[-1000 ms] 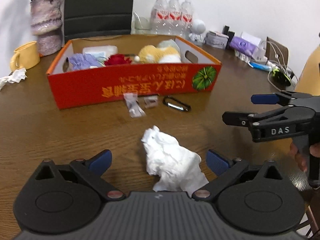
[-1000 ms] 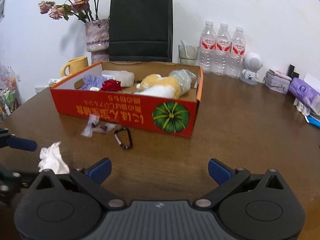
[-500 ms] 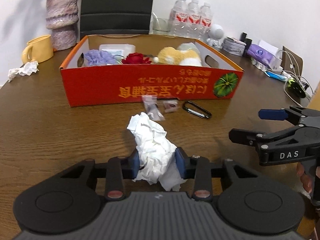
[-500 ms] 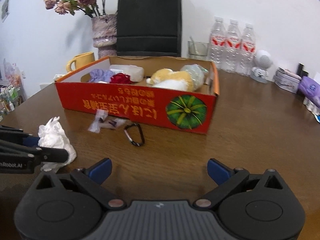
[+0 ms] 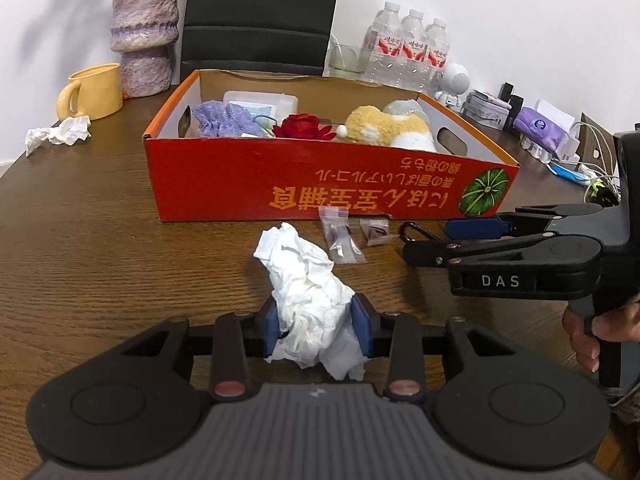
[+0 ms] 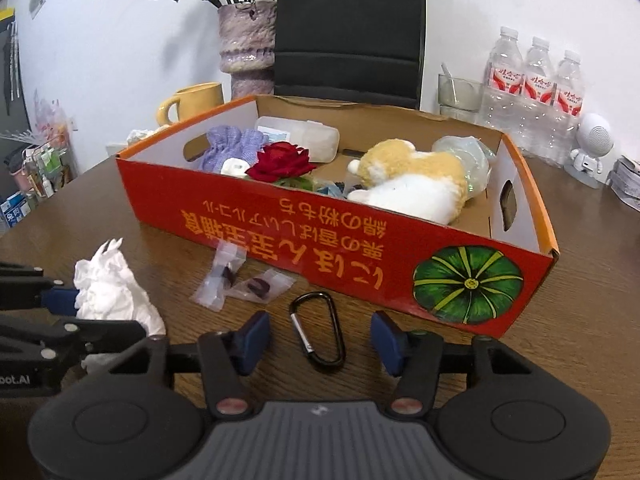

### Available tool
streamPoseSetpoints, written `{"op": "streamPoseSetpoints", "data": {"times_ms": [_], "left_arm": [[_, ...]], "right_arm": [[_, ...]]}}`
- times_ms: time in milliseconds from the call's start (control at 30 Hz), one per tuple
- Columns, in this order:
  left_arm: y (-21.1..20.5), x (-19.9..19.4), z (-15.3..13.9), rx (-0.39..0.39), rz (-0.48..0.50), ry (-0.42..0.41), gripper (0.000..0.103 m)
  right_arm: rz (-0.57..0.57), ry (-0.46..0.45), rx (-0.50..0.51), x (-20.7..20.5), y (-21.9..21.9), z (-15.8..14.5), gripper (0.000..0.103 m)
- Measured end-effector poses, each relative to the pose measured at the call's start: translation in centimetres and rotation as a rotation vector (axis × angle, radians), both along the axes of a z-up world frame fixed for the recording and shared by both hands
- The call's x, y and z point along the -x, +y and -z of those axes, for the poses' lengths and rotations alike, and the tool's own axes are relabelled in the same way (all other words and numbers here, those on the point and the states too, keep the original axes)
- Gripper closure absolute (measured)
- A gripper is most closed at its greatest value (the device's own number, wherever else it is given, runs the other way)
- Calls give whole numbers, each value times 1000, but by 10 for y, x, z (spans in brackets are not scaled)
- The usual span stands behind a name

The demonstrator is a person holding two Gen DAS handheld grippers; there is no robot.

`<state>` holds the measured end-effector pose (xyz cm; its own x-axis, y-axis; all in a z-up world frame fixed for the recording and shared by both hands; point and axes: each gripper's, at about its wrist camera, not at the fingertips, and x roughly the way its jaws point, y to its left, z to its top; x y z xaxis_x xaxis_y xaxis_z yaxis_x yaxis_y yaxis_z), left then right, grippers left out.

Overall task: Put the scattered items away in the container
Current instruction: 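Grasp the white tissue with the left tool while the right grasps the black carabiner, then drop the tissue and carabiner into the box and open both tools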

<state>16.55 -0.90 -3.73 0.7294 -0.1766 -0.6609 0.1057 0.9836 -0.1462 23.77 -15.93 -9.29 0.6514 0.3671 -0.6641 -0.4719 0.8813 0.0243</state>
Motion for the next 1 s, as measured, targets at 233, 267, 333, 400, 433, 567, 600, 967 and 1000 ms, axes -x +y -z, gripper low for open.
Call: {"op": "streamPoseSetpoints", "data": {"times_ms": [233,267,333,400,433,567,600,967,1000], "left_arm": [[0,2,1,-1,-5,-7,65],[0,3,0,0,-7,-7,65],[1,4,0,0,-14,-8,65],[3,7,-1,-2,-23,-11,66],[3,10,-2,-6,-25,-17,66],[3,23,-11,-2,-30,-56,68],[4,26,-15,-1,-32,-68,68],[14,-4,-102,-19,-52,-281,68],[15,-13,-107,-22,-58,-285,68]], "right_arm": [[11,-3,-17,9,-7,-2,80],[14,0,-26,12,-9,-3,81],[20,-3,-37,18,-12,-3,81],[29,-11,-47,24,-17,-5,81],[33,-13,-56,27,-19,-6,81],[48,-41,-94,43,-30,-16,81],[49,-52,-102,46,-32,-20,81],[67,-235,-82,26,-43,-95,81],[76,-233,-72,16,-42,-98,81]]}}
